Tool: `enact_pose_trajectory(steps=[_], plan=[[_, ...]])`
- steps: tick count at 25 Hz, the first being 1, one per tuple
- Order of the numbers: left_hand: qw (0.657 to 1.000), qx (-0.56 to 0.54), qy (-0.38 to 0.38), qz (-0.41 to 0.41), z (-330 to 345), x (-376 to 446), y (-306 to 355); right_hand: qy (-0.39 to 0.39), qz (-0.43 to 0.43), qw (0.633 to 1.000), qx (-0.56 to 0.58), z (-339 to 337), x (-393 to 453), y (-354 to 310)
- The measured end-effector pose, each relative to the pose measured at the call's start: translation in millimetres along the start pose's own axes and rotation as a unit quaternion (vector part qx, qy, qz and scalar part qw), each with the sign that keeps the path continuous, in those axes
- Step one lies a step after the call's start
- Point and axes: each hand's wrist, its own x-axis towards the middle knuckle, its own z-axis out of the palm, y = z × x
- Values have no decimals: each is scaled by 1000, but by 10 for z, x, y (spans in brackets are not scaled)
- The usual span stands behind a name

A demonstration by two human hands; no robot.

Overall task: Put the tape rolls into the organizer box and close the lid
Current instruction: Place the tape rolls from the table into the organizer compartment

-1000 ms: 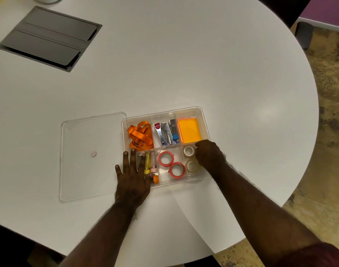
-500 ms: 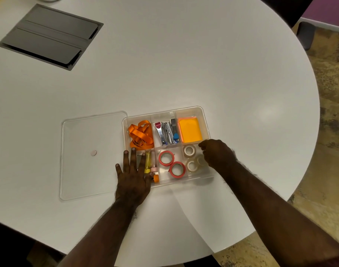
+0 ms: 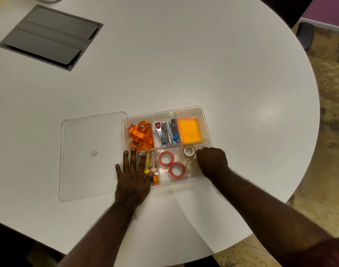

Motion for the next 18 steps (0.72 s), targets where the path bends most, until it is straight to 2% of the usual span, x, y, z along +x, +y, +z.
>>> enact_pose_trajectory(steps=[5,11,18], plan=[[1000,4,-3,-3,2,2,-4,6,0,1000,20,19,-14,0],[1000,4,1,-1,-12,-7,7,38,49,990,123,75,-19,-16],[1000,-6,10,7,-12,-6,4,63,47,987,140,234,-23,-76]])
